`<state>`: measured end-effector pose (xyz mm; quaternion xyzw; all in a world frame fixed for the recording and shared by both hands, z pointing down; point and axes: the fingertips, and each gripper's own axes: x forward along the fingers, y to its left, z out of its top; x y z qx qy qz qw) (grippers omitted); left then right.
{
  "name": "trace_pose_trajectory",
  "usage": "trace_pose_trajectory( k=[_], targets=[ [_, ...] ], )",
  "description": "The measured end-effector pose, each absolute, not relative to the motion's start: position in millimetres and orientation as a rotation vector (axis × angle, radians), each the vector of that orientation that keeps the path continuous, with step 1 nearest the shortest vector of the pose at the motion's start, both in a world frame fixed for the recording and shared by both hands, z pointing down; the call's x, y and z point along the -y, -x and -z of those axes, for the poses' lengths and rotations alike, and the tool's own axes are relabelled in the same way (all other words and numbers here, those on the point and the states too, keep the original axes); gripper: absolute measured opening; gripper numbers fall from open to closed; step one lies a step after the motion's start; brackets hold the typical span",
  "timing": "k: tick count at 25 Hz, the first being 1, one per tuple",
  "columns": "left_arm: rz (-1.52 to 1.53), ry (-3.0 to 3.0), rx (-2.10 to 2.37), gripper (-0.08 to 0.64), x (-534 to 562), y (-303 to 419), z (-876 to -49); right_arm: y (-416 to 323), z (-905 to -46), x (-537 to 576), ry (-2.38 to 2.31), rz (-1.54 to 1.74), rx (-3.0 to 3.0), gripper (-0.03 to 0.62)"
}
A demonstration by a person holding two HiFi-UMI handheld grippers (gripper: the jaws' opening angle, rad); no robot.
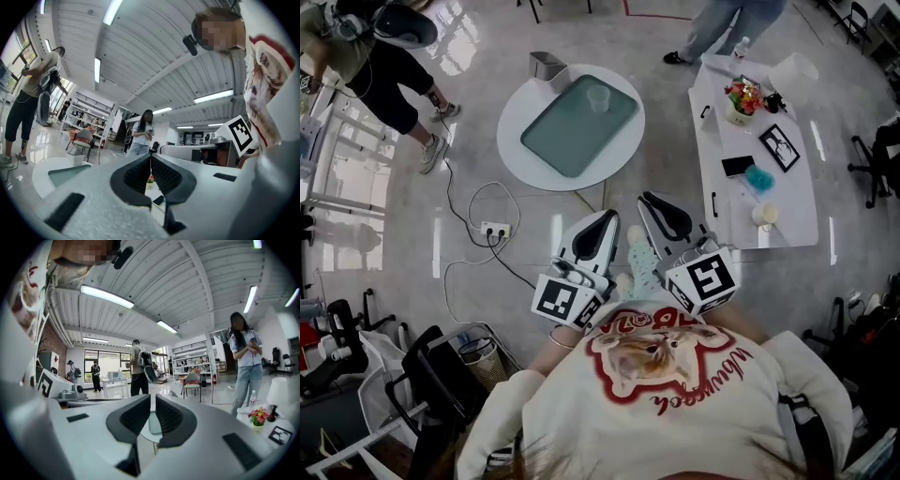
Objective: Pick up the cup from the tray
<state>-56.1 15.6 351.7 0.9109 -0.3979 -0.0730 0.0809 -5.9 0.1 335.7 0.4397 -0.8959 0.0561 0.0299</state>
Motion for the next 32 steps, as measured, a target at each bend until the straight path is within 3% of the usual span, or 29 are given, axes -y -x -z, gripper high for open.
trace_pose_trajectory(
  k=[32],
  targets=[
    [0.245,-2.641,1.45,0.015,247,77,-344,21,-327,268,-1.123,-0.132,2.86,0.051]
  ],
)
